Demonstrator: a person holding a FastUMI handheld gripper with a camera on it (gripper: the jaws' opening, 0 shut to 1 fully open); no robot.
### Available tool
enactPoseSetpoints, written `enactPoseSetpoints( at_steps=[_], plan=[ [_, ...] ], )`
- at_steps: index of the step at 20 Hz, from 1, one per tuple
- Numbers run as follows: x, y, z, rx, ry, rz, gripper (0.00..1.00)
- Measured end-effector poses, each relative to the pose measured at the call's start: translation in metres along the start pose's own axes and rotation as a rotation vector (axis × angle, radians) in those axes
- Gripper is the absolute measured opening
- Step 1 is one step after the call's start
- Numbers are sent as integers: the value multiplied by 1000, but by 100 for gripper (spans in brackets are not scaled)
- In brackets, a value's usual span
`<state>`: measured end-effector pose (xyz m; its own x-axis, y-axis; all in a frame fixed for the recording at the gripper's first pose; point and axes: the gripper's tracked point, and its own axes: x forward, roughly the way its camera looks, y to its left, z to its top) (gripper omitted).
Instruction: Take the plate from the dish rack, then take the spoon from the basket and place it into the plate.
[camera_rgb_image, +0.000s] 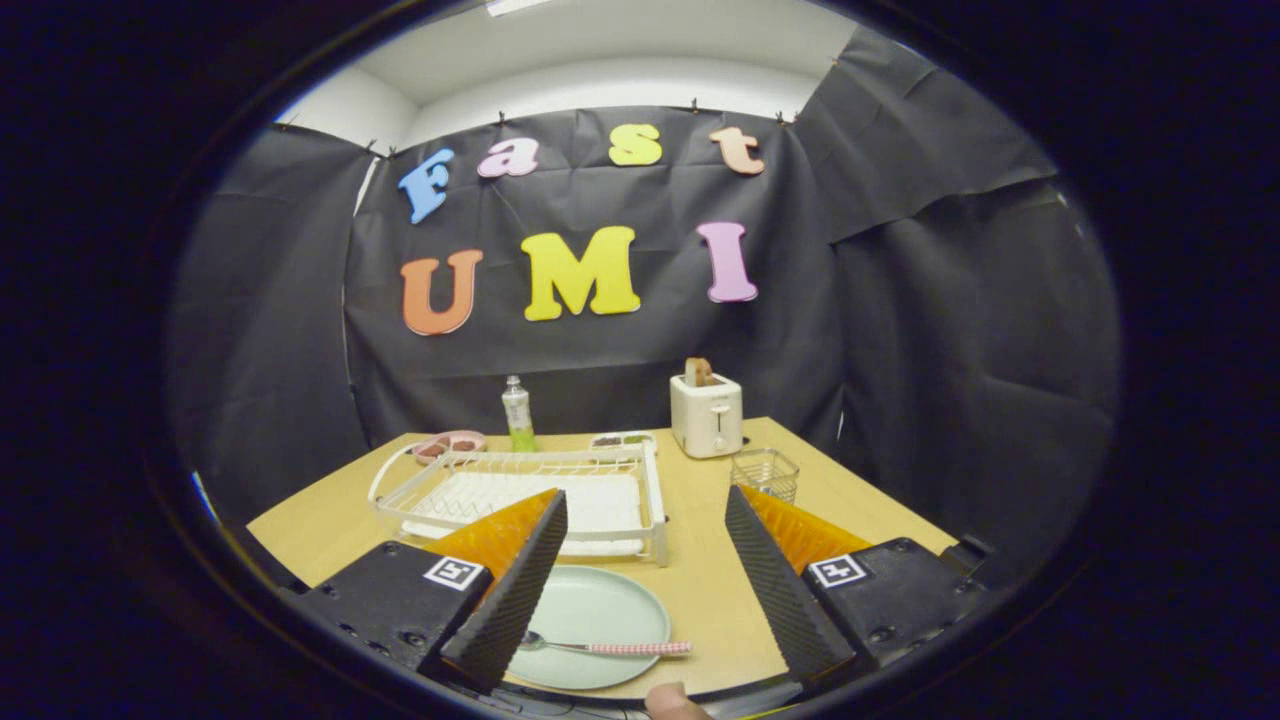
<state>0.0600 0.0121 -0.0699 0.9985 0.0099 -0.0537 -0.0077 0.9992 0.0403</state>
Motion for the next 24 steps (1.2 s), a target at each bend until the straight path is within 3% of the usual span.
enactPoseSetpoints(
  at_steps=[13,20,24],
  plan=[
    [-89,-37,68,-12,-153,23,100],
    [-89,-33,60,-91,-181,27,100],
    [-80,-32,51,-64,-173,17,100]
  ],
)
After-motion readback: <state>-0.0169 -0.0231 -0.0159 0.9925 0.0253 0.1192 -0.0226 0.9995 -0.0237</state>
